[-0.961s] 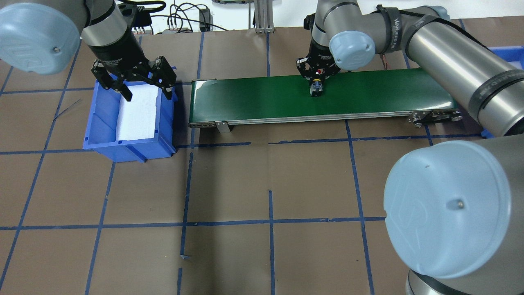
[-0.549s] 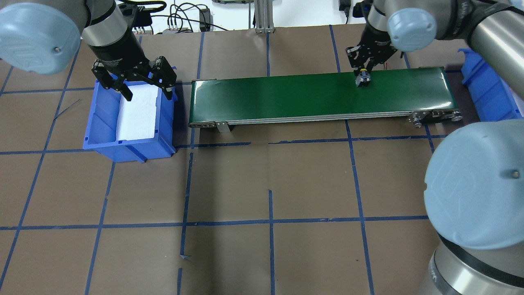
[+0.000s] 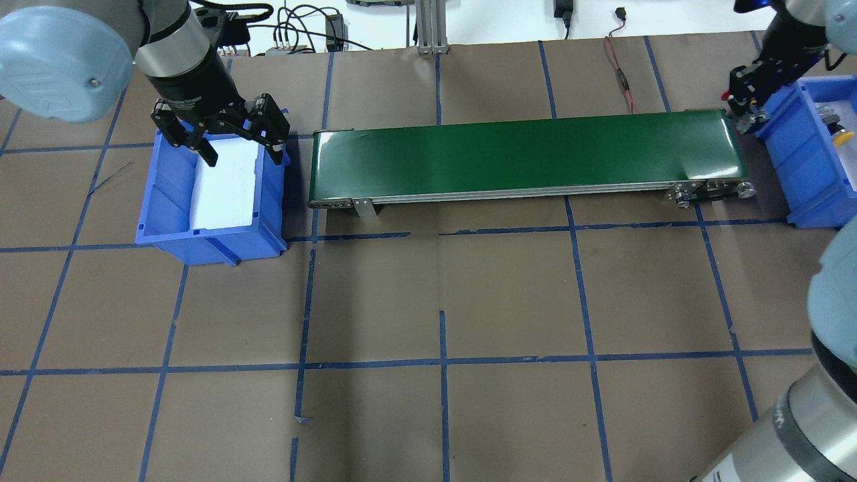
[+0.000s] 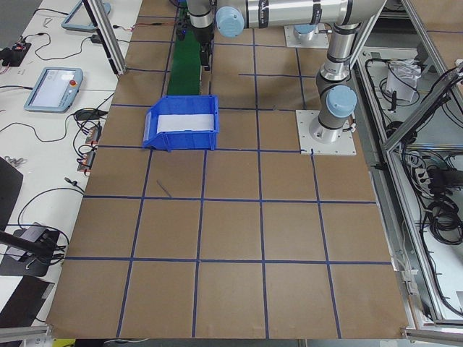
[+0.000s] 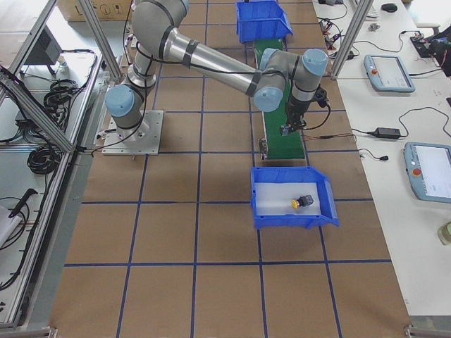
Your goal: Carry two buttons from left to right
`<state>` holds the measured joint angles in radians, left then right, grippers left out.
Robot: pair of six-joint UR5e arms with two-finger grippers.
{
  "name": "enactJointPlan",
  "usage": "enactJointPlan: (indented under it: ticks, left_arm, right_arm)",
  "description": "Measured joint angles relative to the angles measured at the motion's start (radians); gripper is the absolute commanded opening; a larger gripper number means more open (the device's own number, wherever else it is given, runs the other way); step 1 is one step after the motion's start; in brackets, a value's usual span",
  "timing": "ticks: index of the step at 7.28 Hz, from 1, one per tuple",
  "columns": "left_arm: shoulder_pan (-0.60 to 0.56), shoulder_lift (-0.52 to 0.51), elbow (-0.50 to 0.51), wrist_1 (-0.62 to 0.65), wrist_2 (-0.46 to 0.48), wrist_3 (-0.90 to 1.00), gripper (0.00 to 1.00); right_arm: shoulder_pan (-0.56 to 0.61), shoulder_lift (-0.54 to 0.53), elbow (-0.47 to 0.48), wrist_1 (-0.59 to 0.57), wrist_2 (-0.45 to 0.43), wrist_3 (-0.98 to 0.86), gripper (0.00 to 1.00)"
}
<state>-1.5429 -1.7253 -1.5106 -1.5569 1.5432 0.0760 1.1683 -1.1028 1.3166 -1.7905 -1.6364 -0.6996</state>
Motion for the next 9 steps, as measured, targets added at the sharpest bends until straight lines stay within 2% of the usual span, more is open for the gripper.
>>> enactJointPlan:
  ticks: [2, 5, 9]
  left_arm:
    - [0.0, 0.001, -0.001, -0.004, 0.003, 0.0, 1.0]
    - [0.014, 0.004, -0.012, 0.003, 0.014, 0.003, 1.0]
    - [0.019, 0.014, -0.013, 0.025, 0.018, 0.009, 1.0]
  right_arm:
    - [-0.1, -0.033, -0.017, 0.072, -0.018, -0.095, 0.07]
    - [-0.241, -0.023, -0.056, 0.104, -0.01, -0.248, 0.07]
    - [-0.264, 0.093, -0.1, 0.037, -0.005, -0.279, 0.07]
